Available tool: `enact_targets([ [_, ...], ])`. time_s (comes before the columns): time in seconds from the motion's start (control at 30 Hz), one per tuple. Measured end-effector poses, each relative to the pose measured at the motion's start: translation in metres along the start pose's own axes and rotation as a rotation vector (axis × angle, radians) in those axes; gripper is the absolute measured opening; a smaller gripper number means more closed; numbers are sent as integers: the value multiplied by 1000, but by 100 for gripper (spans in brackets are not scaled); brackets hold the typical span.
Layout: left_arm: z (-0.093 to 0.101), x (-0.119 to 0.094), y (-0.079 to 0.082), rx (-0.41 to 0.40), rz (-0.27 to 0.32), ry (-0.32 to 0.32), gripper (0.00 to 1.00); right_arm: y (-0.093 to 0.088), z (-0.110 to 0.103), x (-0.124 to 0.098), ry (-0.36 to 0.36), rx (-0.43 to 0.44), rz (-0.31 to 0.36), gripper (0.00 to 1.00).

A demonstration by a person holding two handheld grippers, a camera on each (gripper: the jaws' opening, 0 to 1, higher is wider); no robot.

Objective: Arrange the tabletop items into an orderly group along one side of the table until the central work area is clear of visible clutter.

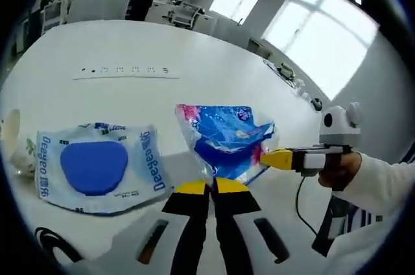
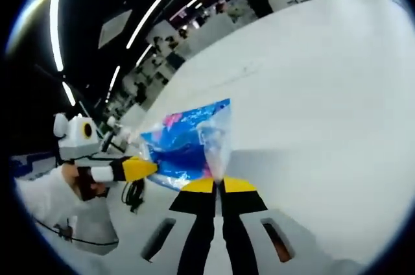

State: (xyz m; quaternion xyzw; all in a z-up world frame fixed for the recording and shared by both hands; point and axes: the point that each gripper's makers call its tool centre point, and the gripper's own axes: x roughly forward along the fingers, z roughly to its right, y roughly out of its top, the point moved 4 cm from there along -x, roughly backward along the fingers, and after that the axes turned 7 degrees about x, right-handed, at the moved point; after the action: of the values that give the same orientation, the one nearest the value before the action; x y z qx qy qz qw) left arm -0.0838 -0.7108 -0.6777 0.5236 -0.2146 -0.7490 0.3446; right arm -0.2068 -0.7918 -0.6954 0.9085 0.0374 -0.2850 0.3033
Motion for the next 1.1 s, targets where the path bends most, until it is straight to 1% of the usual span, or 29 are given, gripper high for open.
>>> enact_targets([
  [0.07,-2,8,-3,6,-29,17,0,1,7,3,-14,13,-6,0],
  [0.1,-3,11,-5,-10,-42,25,0,0,9,5,-26,16,-13,0],
  [0.17,-5,17,-6,-50,-44,28,0,-1,13,7,-45,6,-15,0],
  [0.23,-6,20,-9,-97,-60,31,0,-1,17,9,-54,12,-19,0],
  [0.3,-8,24,-11,-161,-62,42,0,-1,19,10,-59,26,-18,0],
  [0.37,-10,26,-11,-171,-59,41,0,-2,22,12,-63,33,-18,0],
  [0.43,-13,28,-12,-182,-65,53,0,-2,23,16,-57,39,-27,0],
  [0.5,-16,30,-14,-214,-69,64,0,-3,23,18,-57,31,-33,0],
  [0.6,-19,33,-16,-279,-75,55,0,-4,28,22,-61,28,-41,0],
  [0.73,-22,37,-18,-297,-72,59,0,-6,34,26,-55,53,-51,0],
  [0.87,-27,43,-24,-299,-90,79,0,-8,38,32,-60,58,-63,0],
  [0.9,-28,44,-26,-313,-91,82,0,-9,38,34,-63,66,-65,0],
  [0.97,-27,45,-24,-342,-69,78,0,-10,40,35,-76,67,-64,0],
  [1.1,-26,46,-21,-339,-61,75,0,-9,45,34,-81,105,-49,0],
])
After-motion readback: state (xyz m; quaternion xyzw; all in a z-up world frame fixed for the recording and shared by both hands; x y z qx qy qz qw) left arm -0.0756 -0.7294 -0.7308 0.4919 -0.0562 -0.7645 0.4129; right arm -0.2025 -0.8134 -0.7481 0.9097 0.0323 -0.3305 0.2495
